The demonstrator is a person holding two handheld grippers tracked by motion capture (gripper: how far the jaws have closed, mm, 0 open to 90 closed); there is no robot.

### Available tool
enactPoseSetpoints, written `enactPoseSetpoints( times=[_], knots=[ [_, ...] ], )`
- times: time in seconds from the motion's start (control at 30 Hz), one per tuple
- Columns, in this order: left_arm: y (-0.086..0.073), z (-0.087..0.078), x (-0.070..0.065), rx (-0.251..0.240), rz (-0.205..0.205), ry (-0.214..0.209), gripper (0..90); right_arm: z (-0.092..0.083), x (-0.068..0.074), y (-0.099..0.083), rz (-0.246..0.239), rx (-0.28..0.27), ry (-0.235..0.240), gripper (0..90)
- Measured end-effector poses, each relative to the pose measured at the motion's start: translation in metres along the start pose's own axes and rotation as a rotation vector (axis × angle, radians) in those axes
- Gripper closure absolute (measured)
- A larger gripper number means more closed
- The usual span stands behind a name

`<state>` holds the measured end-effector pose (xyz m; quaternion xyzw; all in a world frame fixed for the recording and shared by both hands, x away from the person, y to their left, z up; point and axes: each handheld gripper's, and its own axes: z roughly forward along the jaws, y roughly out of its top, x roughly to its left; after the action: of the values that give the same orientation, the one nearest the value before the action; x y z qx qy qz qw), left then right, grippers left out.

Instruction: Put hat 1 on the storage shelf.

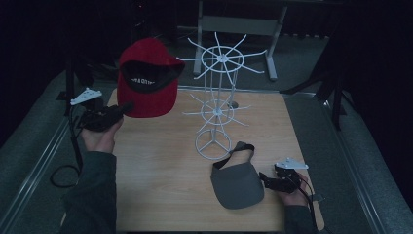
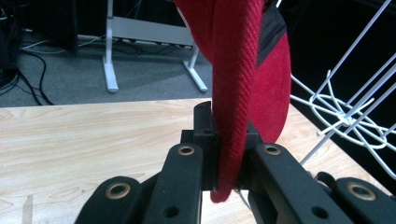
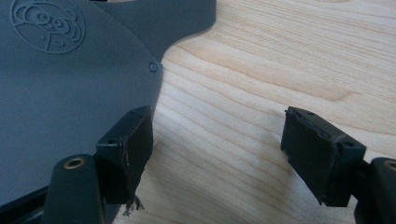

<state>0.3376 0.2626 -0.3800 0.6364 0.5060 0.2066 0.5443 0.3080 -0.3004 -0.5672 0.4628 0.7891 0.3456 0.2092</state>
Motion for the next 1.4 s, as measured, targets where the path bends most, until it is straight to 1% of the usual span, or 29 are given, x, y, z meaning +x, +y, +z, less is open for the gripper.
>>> enactPoseSetpoints(
  times=[0.17, 0.4, 0.63, 0.87, 1.17, 1.4],
  knots=[
    [0.003, 0.001, -0.002, -0.013, -0.012, -0.005, 85.8, 0.0, 0.0, 0.0, 0.0, 0.0, 0.0, 25.0],
    [0.01, 0.001, -0.007, -0.032, -0.002, -0.019, 85.8, 0.0, 0.0, 0.0, 0.0, 0.0, 0.0, 25.0],
    [0.014, 0.002, -0.01, -0.045, -0.009, -0.022, 85.8, 0.0, 0.0, 0.0, 0.0, 0.0, 0.0, 25.0],
    [0.018, 0.001, -0.013, -0.066, -0.019, -0.036, 85.9, 0.0, 0.0, 0.0, 0.001, -0.001, -0.001, 25.0],
    [0.023, 0.002, -0.018, -0.08, -0.023, -0.055, 85.8, 0.0, 0.0, 0.0, 0.002, -0.001, -0.002, 25.0],
    [0.027, 0.002, -0.021, -0.089, -0.033, -0.066, 85.8, 0.0, 0.0, 0.0, 0.002, -0.001, -0.003, 25.0]
  ],
)
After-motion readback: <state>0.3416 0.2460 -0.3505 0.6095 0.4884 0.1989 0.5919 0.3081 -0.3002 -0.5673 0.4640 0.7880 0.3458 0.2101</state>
